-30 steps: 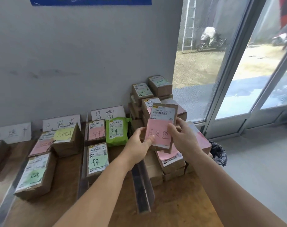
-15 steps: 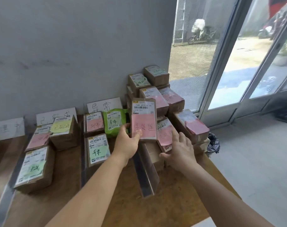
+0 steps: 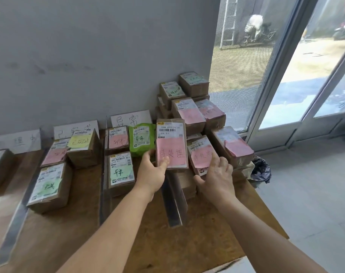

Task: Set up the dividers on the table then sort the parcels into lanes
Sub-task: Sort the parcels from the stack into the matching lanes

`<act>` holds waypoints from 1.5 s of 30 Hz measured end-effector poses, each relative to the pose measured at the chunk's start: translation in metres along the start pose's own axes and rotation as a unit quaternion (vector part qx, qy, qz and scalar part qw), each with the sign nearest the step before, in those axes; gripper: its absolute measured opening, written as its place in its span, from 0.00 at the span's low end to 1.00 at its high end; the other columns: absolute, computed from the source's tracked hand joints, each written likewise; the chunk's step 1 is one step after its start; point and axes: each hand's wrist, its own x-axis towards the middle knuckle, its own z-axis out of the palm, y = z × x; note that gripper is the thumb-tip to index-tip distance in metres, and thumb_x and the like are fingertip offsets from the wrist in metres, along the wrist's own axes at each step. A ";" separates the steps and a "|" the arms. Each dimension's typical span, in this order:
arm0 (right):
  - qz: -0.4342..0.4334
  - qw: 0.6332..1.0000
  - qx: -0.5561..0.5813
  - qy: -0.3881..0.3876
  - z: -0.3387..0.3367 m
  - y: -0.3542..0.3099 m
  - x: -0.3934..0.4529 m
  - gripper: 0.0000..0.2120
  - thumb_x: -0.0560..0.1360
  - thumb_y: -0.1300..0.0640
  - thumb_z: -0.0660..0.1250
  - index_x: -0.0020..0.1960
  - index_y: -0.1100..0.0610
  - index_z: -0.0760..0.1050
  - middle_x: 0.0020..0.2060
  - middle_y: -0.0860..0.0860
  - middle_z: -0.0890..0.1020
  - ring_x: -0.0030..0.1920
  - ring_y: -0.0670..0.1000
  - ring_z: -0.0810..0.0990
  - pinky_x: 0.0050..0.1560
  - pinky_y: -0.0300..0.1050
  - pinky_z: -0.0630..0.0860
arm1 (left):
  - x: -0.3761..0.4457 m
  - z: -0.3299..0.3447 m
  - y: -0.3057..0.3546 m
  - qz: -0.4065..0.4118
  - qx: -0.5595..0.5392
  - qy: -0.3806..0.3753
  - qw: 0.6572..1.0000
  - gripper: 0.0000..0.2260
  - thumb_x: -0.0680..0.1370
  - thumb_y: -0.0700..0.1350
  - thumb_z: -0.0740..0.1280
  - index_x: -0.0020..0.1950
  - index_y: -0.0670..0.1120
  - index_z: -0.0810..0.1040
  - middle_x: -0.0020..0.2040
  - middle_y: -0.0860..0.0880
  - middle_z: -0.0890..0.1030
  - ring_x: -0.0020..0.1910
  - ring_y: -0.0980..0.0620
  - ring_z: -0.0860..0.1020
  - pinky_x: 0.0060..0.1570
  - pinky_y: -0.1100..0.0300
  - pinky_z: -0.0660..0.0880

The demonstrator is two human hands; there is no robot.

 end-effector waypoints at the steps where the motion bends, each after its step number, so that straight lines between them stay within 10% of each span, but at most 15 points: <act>1: -0.004 1.000 -0.001 0.005 -0.002 0.001 -0.002 0.43 0.74 0.43 0.66 0.76 0.59 0.45 0.71 0.60 0.58 0.69 0.60 0.58 0.72 0.51 0.56 | -0.003 0.000 0.000 -0.002 -0.003 0.002 1.000 0.23 0.80 0.49 0.65 0.73 0.50 0.63 0.62 0.54 0.73 0.59 0.57 0.69 0.54 0.60 0.66; 20: -0.178 0.971 0.155 0.030 -0.059 -0.066 -0.072 0.38 0.73 0.45 0.69 0.75 0.49 0.52 0.69 0.53 0.59 0.68 0.57 0.57 0.68 0.53 0.62 | -0.091 -0.075 0.004 0.008 -0.045 0.181 0.982 0.23 0.78 0.53 0.66 0.72 0.56 0.64 0.66 0.53 0.73 0.66 0.52 0.70 0.64 0.51 0.70; 32: -0.262 0.945 0.194 0.014 -0.034 -0.187 -0.151 0.33 0.71 0.47 0.72 0.70 0.52 0.61 0.66 0.54 0.64 0.65 0.56 0.61 0.63 0.48 0.64 | -0.140 -0.206 -0.030 0.008 -0.042 0.279 0.959 0.24 0.79 0.56 0.64 0.73 0.58 0.62 0.67 0.52 0.74 0.65 0.50 0.72 0.65 0.47 0.72; 38: -0.279 0.936 0.213 0.011 -0.008 -0.259 -0.207 0.32 0.72 0.47 0.71 0.70 0.52 0.62 0.66 0.53 0.65 0.64 0.55 0.61 0.63 0.48 0.63 | -0.167 -0.294 -0.054 0.034 -0.042 0.290 0.955 0.20 0.80 0.52 0.63 0.71 0.57 0.64 0.55 0.59 0.76 0.56 0.57 0.73 0.50 0.67 0.71; 45: -0.289 0.930 0.227 -0.008 0.026 -0.322 -0.261 0.31 0.73 0.46 0.71 0.70 0.51 0.60 0.67 0.53 0.64 0.66 0.55 0.61 0.59 0.45 0.62 | -0.189 -0.374 -0.086 0.027 -0.059 0.293 0.954 0.19 0.80 0.51 0.64 0.70 0.57 0.65 0.55 0.54 0.80 0.57 0.52 0.78 0.54 0.58 0.75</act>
